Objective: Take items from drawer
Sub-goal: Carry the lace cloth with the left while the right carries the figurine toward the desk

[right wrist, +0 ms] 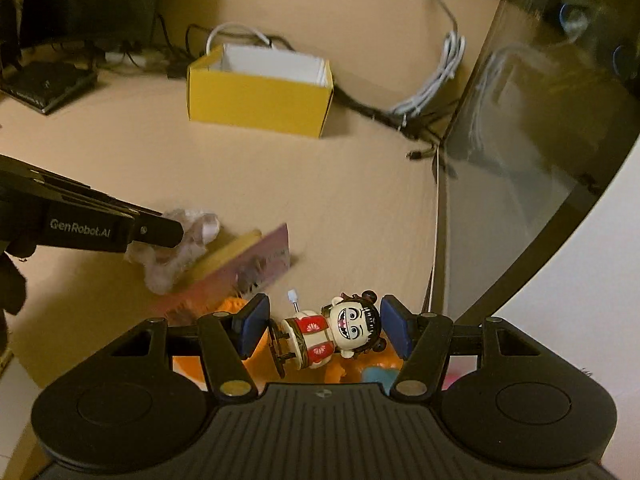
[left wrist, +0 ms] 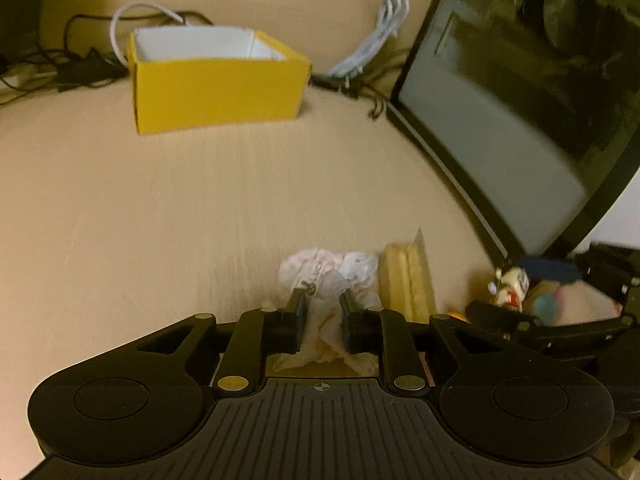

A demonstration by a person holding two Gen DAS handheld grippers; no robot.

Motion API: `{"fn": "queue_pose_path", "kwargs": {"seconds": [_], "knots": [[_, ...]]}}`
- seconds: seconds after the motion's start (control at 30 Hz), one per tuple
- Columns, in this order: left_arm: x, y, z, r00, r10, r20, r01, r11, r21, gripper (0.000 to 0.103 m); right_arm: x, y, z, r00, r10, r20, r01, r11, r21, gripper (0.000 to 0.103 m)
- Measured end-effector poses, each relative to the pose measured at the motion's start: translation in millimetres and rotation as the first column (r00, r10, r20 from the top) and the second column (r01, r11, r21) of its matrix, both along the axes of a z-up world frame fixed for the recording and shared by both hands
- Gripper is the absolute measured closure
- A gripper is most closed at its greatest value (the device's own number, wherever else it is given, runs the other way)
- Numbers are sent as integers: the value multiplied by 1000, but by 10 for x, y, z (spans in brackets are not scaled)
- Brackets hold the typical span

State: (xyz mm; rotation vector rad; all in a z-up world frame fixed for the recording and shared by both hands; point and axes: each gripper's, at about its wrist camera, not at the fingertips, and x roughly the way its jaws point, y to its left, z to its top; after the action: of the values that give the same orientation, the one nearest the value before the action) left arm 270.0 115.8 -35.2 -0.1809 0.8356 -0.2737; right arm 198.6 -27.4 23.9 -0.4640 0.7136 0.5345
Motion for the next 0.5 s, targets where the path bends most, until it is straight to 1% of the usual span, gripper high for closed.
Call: {"fn": "queue_pose_path", "kwargs": {"seconds": [0.07,0.13,0.2,0.23,0.33,0.4,0.5], "knots": [[6,-39,-16,1000,-16,10,16,999,29,77,17,26,-62,1000,10,9,-9,1000,-15,41],[15,-83,-12,999,-37,14,36,997,65,77,48,59,-135,1000,11,5,-11,1000,-28,41],[26,-103,12,999,-45,13,44,996,83,77,58,52,-172,1000,-3,-7,3,999,-36,41],[11,-104,38,999,-44,24,42,995,85,78,65,48,-192,1000,-11,-15,10,999,-37,41],[-59,-99,169,995,-50,88,44,996,74,78,25,-3,-161,1000,-19,-13,19,1000,-19,39],[-111,-88,290,991,-44,130,37,998,56,78,-57,-52,-71,1000,-11,14,11,1000,2,36],[-205,-77,483,981,-32,193,27,999,25,78,-199,-151,102,998,-6,62,4,999,31,30]]}}
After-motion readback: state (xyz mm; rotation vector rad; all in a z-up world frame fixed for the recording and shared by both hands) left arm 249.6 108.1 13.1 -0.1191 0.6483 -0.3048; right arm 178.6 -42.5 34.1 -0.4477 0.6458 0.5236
